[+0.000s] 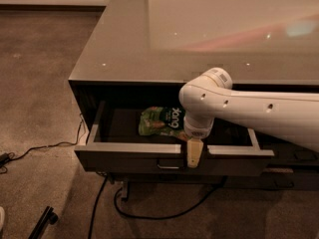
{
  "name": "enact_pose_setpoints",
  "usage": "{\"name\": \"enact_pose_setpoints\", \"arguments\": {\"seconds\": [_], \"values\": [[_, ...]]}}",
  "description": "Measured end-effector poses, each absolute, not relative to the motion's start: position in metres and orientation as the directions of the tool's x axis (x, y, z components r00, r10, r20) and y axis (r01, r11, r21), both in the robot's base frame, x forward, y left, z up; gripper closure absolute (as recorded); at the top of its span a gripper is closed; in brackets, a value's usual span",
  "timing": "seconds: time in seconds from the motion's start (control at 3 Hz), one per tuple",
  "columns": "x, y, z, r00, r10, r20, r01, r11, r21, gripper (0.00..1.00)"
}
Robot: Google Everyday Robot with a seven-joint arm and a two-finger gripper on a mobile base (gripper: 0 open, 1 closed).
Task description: Open top drawer
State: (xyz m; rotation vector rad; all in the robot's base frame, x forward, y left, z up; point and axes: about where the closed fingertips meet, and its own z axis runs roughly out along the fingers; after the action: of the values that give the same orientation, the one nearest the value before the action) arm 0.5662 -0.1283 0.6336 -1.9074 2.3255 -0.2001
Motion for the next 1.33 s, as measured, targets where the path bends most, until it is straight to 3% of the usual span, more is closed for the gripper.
{"name": "enact_pose_setpoints", "arguments": {"seconds": [1.0,1.33], "values": [[0.533,-0.12,0.65,-0.103,-0.995,0.006,-0.961,0.098,-0.258,0.0],[0.52,-0.133,0.646,-0.134,-0.987,0.091,-0.957,0.105,-0.269,0.0]]}}
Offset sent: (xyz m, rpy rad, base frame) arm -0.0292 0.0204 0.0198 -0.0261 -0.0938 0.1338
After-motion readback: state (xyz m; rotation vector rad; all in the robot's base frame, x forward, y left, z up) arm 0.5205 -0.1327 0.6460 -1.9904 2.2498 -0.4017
